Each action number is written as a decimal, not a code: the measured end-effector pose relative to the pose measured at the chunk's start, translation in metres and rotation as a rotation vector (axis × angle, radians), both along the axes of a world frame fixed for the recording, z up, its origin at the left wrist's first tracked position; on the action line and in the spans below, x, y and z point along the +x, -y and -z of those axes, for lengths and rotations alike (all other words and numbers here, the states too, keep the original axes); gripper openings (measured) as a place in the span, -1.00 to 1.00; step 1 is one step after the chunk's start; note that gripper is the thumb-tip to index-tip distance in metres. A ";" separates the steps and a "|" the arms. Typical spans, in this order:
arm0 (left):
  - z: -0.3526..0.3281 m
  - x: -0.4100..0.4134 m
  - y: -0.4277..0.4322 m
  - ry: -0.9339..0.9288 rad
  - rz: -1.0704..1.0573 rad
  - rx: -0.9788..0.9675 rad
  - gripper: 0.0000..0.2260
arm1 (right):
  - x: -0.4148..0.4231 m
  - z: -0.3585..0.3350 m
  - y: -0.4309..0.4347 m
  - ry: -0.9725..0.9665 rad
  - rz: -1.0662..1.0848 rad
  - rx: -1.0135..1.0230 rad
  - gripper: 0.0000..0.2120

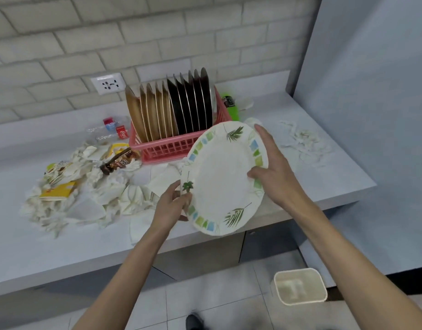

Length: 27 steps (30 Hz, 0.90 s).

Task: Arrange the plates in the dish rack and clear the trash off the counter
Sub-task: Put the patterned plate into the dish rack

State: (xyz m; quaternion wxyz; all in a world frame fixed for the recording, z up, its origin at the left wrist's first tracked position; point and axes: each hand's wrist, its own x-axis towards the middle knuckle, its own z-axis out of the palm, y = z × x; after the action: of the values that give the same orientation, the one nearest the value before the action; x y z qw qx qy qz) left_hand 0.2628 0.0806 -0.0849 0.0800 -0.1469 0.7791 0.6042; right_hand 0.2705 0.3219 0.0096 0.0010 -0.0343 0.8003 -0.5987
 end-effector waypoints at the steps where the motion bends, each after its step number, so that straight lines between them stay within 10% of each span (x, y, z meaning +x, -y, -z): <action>1: 0.001 -0.004 -0.005 -0.004 0.027 -0.018 -0.59 | -0.003 -0.007 -0.004 -0.015 0.007 0.020 -0.17; 17: -0.027 -0.101 -0.078 0.020 0.343 0.009 -0.81 | -0.093 -0.075 -0.034 -0.115 0.186 0.331 -0.23; 27: -0.022 -0.153 -0.090 -0.018 0.415 0.123 -0.56 | -0.174 -0.100 -0.028 -0.144 0.249 0.470 -0.26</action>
State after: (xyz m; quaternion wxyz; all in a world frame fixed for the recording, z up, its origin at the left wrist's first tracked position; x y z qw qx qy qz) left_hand 0.1101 0.1706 -0.0625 0.2045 0.0270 0.7549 0.6226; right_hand 0.0961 0.3501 0.1095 -0.1217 0.0232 0.9133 -0.3879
